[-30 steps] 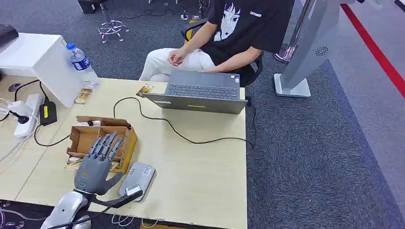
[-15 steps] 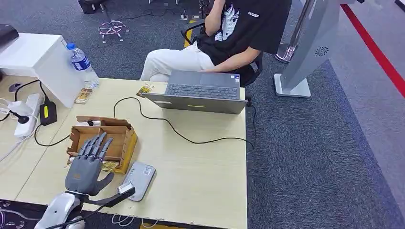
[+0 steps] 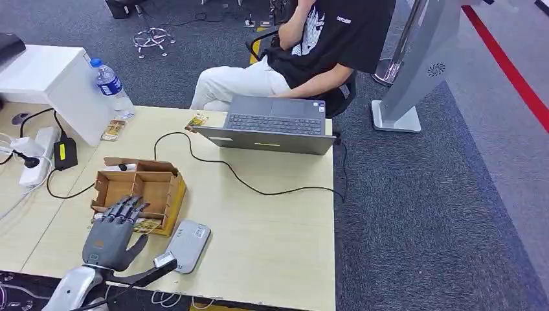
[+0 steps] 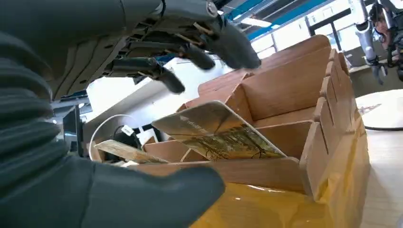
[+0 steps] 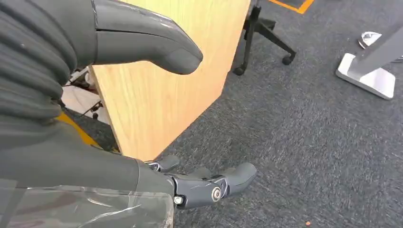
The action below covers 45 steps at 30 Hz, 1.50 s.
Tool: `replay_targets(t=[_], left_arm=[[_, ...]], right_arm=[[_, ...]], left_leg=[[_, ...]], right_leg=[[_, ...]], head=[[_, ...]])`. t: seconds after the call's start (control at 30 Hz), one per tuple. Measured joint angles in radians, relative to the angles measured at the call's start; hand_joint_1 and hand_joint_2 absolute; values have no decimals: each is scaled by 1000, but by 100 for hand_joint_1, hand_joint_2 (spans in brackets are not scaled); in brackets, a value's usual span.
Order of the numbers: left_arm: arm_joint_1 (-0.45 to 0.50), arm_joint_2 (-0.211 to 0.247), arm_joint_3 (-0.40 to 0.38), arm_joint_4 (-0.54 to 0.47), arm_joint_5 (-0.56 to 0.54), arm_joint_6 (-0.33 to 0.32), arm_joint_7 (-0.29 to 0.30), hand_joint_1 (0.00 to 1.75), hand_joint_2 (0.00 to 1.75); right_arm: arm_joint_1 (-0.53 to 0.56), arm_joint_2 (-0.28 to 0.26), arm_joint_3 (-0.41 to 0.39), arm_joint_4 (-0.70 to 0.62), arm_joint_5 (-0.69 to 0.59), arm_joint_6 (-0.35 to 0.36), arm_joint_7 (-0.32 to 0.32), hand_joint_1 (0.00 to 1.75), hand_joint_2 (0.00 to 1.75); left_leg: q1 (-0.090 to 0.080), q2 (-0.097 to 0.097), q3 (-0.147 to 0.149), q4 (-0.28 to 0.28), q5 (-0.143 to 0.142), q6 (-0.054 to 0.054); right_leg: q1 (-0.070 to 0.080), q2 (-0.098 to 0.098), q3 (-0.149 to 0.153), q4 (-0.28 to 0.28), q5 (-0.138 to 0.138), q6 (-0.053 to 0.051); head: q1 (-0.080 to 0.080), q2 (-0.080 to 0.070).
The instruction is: Pass the card to the sensor for recognition and then transmit it.
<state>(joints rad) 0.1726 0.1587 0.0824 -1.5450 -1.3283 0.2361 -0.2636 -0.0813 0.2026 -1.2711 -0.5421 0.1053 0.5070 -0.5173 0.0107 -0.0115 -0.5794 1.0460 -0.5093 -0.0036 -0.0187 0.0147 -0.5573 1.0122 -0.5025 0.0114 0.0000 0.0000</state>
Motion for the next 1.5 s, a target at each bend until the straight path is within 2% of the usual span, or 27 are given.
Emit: replay_targets(t=[0.43, 0.5, 0.6, 0.67, 0.83, 0.97, 1.07, 1.23, 1.5], left_arm=[[-2, 0, 3, 6, -8, 9, 0, 175, 175], [-4, -2, 3, 5, -14, 53, -3, 175, 175], [-29, -34, 3, -28, 5, 159, -14, 175, 175], [-57, -56, 2, -75, 12, 171, -16, 175, 175], [-143, -68, 2, -188, 45, 114, 9, 175, 175], [-253, -52, 12, -201, 58, 33, 31, 175, 175], [-351, -28, 21, -158, 27, -6, 55, 175, 175], [-462, 3, 23, -43, -15, -30, 84, 175, 175], [-535, 13, 23, 103, -42, -38, 94, 175, 175]], right_arm=[[0, 0, 0, 6, 3, 0, -3, 0, 175], [0, 0, 0, 6, 1, -1, -4, 0, 175], [1, 2, -1, 2, -4, 0, -1, 0, 175], [1, 8, -3, -12, -6, 0, 11, 0, 175], [2, 12, -3, -20, 10, 0, 18, 0, 175], [0, 10, 0, -14, 36, -1, 0, 0, 175], [-7, 5, 5, 0, 51, -5, -11, 0, 175], [-19, -6, 24, 23, 62, -15, -18, 0, 175], [-30, -16, 51, 52, 68, -27, -25, 0, 175]], left_leg=[[0, 0, 0, 0, 0, 0], [0, 0, 0, 0, 0, 0], [0, -1, 0, 0, 0, 1], [0, -1, 0, 0, 0, 1], [0, -1, 1, 0, 1, 0], [0, -1, 0, 0, 2, 0], [0, -1, 1, 0, 2, 0], [0, 0, 0, 0, 3, 0], [0, 0, 6, 0, 3, 0]], right_leg=[[0, 0, 0, 0, 0, 0], [0, 0, -1, 0, 0, 0], [0, -2, 0, 0, 0, 0], [0, -2, 0, 0, 0, 0], [0, -1, 0, 0, 1, -1], [1, -2, 0, 0, 1, -1], [1, -1, 0, 1, 2, -2], [0, -1, 0, 1, 2, -2], [0, 0, -1, 1, 2, -2]], head=[[0, 0], [0, 0], [0, 0], [0, 0], [0, 0], [0, 0], [0, 0], [0, 0], [0, 0]])
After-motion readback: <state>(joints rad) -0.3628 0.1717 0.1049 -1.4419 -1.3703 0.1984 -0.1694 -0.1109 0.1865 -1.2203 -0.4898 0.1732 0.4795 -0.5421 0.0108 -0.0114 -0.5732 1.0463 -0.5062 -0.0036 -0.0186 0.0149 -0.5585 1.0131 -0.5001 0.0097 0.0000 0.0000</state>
